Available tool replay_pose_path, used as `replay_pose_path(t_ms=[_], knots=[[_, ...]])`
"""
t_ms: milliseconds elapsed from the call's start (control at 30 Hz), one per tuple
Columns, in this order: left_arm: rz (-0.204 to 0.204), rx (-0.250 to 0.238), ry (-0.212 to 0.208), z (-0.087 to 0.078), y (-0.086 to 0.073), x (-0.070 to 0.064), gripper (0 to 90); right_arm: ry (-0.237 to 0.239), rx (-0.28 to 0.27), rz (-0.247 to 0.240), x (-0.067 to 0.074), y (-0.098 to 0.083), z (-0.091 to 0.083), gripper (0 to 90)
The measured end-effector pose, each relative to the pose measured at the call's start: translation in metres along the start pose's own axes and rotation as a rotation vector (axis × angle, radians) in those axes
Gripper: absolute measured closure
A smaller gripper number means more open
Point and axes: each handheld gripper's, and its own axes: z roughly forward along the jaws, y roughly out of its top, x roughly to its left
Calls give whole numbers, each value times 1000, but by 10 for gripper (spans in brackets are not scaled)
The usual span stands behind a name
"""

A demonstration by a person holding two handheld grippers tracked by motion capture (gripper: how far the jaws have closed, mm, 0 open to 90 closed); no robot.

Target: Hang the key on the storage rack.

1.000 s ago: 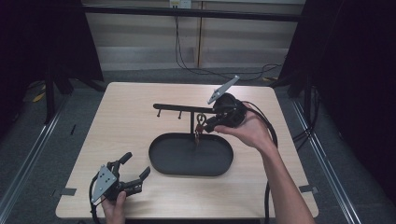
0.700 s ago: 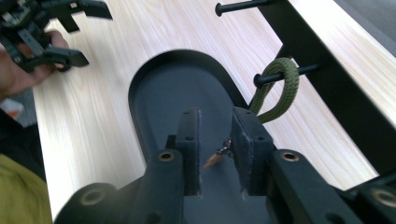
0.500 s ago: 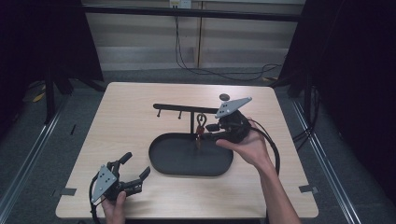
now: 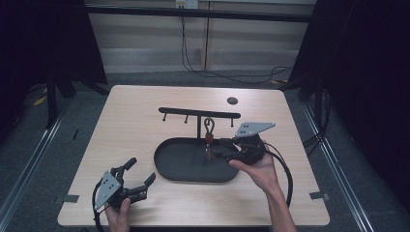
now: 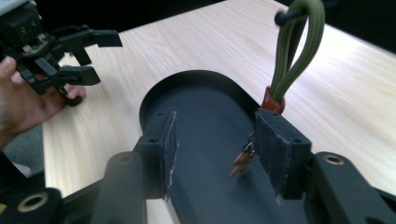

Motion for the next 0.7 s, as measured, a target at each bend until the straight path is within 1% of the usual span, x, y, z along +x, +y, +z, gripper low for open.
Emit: replay_pose_path(t_ms=[33,100,167,200,267,300,333,367,400,433,500,567,600,633,667,700], knots=[[-4,0,-1,0,0,0,156,-3,-15,14,0,-7,1,466],[0,0,0,0,0,0,157,-8,-16,18,0,-10,1,454],[-1,-1,0,0,0,0,157,-41,-16,30,-1,-22,4,419],[-2,-2,0,0,0,0,157,-41,-16,30,-1,-22,4,403],[-2,-1,0,0,0,0,156,-40,-40,41,-1,-29,4,389],[-6,-2,-1,0,0,0,156,-51,-50,47,-1,-34,4,375],[-1,-1,0,0,0,0,157,-59,-54,49,-1,-37,5,369],[-1,-1,0,0,0,0,157,-66,-63,60,-1,-43,5,342],[0,-1,0,0,0,0,157,-66,-63,60,-1,-43,5,342],[0,0,-1,0,0,0,157,-72,-75,73,-1,-49,5,338],[-5,-1,-1,0,0,0,156,-74,-82,78,-2,-52,4,332],[-6,-1,-1,0,0,0,157,-70,-101,89,-2,-60,4,339],[-1,-1,0,0,0,0,157,-78,-109,97,-3,-64,3,335],[-5,-1,-1,0,0,0,157,-81,-127,116,-4,-71,3,331],[-5,-1,-1,0,0,0,157,-81,-127,116,-4,-71,3,331],[0,0,0,0,0,0,157,-90,-142,132,-4,-78,3,328]])
